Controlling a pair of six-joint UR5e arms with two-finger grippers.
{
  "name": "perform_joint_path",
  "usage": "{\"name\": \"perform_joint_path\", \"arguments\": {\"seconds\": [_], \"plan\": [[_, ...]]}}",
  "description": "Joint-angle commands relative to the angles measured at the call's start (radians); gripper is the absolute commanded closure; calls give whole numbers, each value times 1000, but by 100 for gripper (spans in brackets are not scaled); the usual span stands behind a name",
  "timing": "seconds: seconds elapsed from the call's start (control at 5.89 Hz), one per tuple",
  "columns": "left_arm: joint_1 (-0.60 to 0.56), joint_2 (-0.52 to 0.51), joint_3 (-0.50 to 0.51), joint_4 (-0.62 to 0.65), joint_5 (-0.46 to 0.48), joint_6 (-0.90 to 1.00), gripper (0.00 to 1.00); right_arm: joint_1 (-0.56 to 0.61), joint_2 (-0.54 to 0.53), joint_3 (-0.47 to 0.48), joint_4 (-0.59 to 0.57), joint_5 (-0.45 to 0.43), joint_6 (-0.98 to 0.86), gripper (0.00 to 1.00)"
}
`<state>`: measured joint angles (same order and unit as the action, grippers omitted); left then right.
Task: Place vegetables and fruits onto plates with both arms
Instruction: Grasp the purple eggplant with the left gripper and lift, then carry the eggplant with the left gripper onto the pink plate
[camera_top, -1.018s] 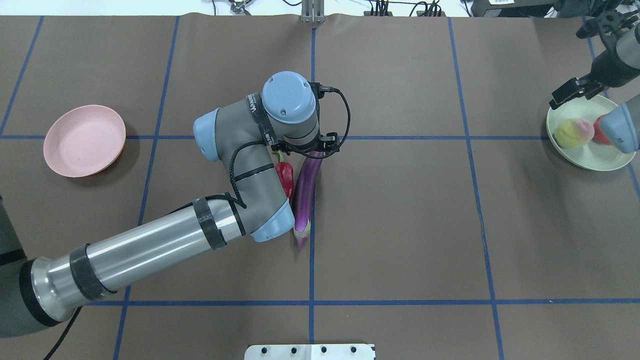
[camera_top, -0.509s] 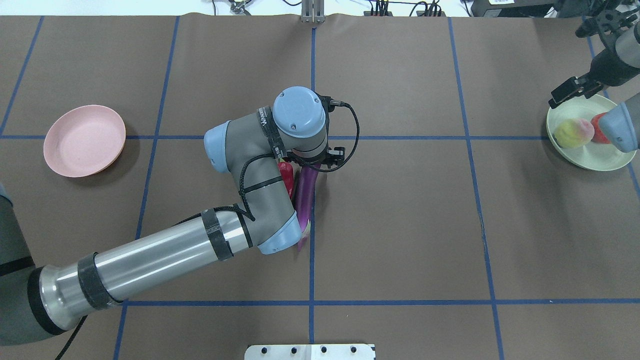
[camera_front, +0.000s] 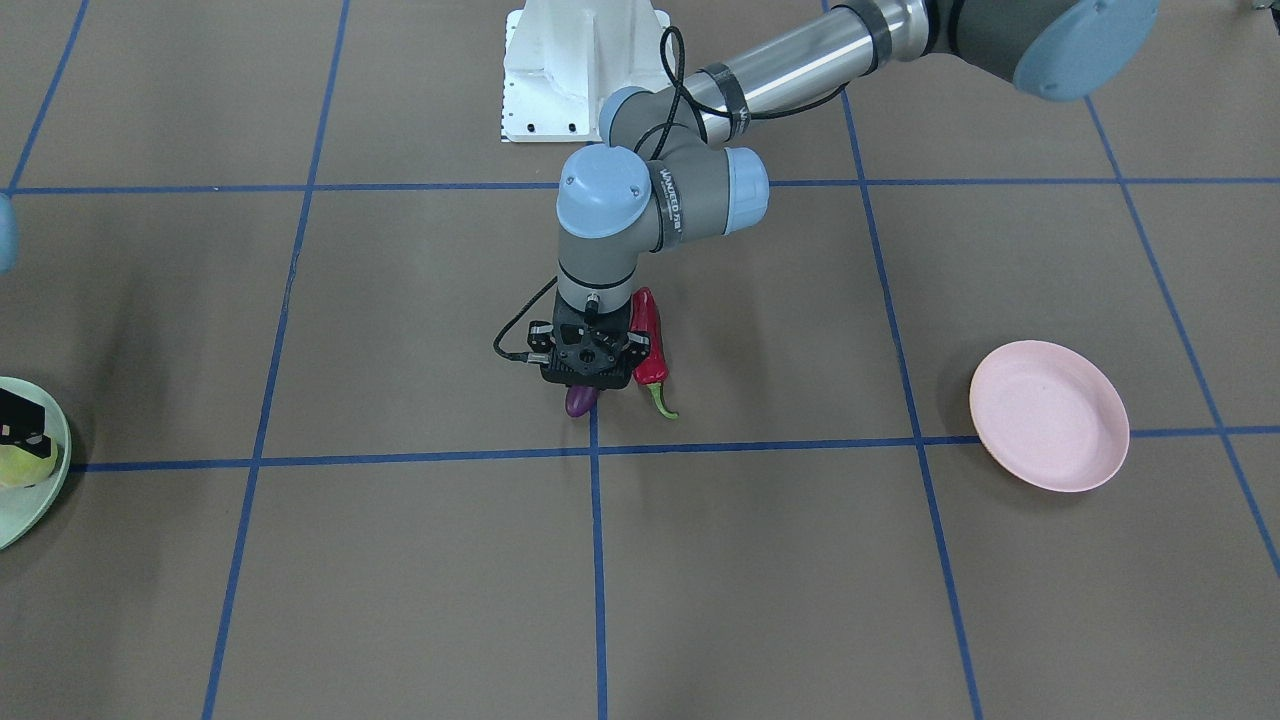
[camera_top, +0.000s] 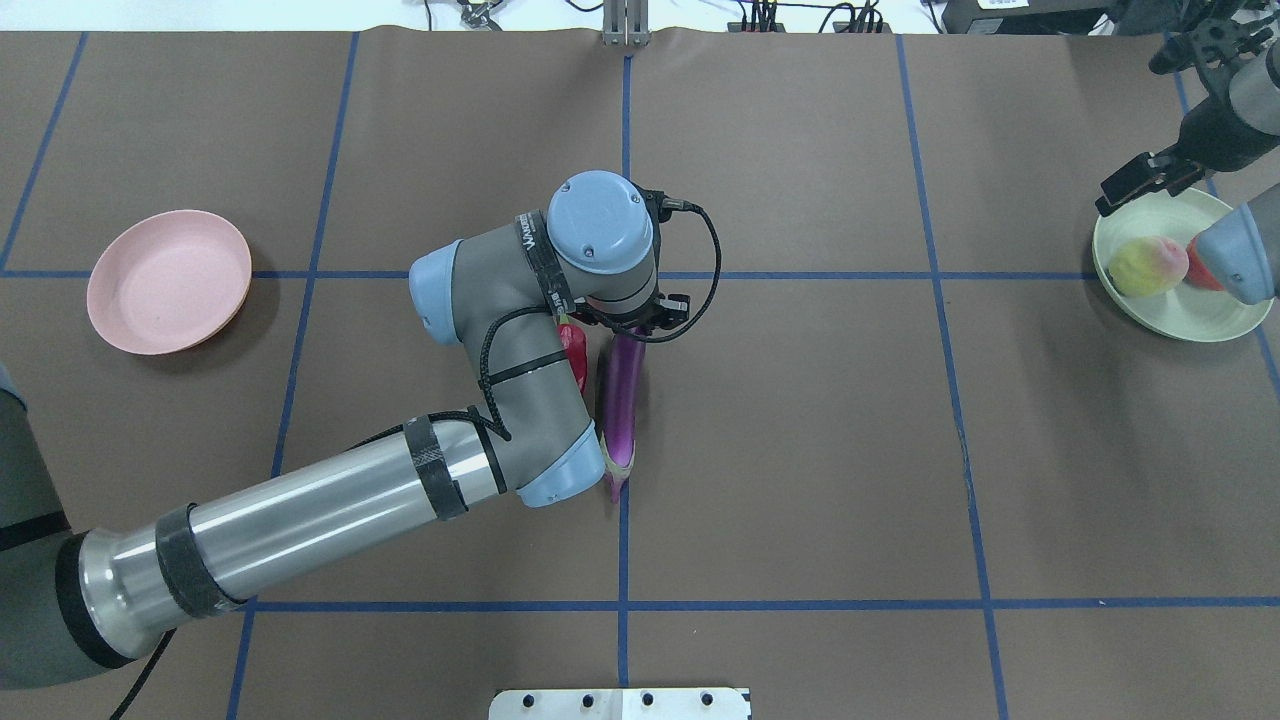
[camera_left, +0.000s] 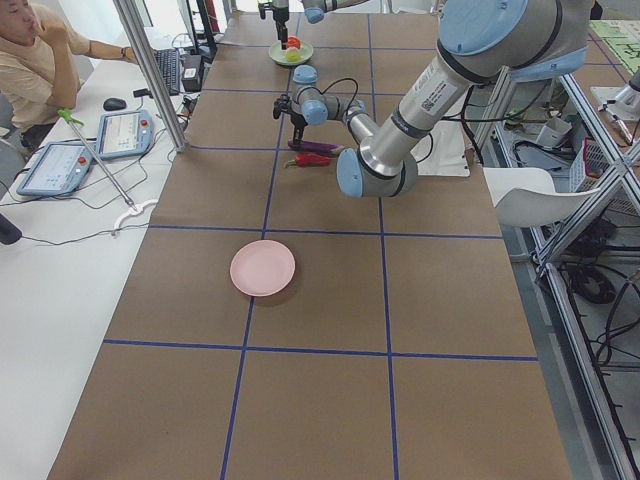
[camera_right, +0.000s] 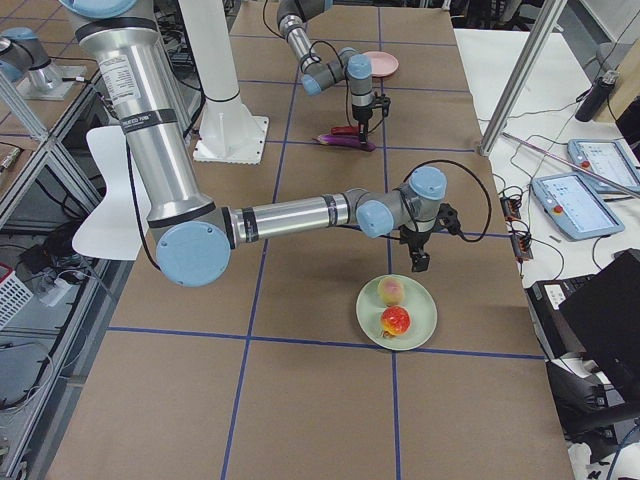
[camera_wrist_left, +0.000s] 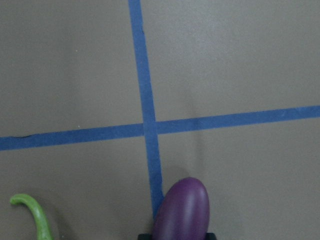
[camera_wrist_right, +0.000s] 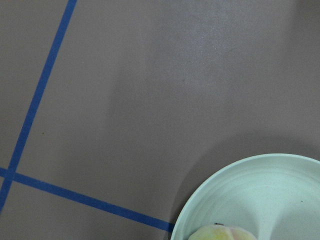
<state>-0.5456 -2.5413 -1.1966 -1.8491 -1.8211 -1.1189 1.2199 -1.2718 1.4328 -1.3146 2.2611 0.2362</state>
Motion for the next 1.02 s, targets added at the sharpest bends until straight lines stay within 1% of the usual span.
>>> {"name": "perform_joint_path", "arguments": {"seconds": [0.0,0.17,0.34,0.51,0.85], "plan": [[-78,-7,-14,13,-88,2,100,0,2,0,0,0,0,0],[-185,-1,-15,27,-274,73,100,0,0,0,0,2,0,0],[-257,24,-38,103,-324,196,100,-2,2,0,0,2,-2,0],[-295,106,-94,172,-326,406,100,-3,0,0,0,2,0,0],[-396,342,-238,183,-328,673,100,-3,-8,2,0,2,-2,0]]}}
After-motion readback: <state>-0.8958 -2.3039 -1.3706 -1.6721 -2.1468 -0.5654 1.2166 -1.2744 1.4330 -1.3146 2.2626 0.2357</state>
